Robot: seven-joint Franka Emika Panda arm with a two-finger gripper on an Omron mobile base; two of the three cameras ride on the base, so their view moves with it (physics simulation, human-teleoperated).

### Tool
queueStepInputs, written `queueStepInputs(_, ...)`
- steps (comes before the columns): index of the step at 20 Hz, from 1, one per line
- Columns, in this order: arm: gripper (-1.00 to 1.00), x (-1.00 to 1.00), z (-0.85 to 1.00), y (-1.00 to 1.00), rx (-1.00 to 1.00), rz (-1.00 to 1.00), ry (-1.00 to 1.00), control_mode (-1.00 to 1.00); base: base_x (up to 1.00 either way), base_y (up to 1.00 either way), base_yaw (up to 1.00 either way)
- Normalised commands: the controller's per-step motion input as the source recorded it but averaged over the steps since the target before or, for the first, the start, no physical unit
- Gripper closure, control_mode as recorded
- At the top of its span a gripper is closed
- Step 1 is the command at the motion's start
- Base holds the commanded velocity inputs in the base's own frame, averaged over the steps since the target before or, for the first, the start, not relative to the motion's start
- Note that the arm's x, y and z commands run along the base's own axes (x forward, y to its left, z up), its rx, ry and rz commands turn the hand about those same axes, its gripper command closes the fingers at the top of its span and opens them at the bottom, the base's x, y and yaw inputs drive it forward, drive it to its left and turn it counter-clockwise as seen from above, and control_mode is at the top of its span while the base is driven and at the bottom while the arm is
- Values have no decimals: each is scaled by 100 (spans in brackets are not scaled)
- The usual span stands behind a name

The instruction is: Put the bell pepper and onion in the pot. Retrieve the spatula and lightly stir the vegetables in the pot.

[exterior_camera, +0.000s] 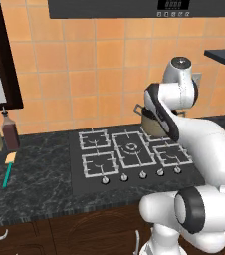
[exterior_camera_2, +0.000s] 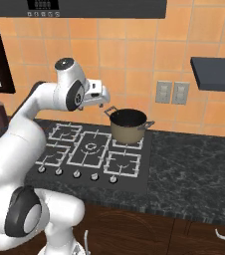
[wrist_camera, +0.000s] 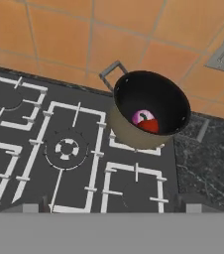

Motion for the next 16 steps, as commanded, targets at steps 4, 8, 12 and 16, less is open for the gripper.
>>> queueStepInputs(4, -100, 0, 0, 3, -1, 1, 0, -100, 0, 0, 0)
queueStepInputs(8, -100, -3, 0, 0, 0, 4, 0, -100, 0, 0, 0)
queueStepInputs(12, -100, -67, 23, 0, 0, 18, -4, -100, 0, 0, 0)
queueStepInputs(16, -100, -100, 61, 7, -1, 20, -7, -100, 0, 0, 0)
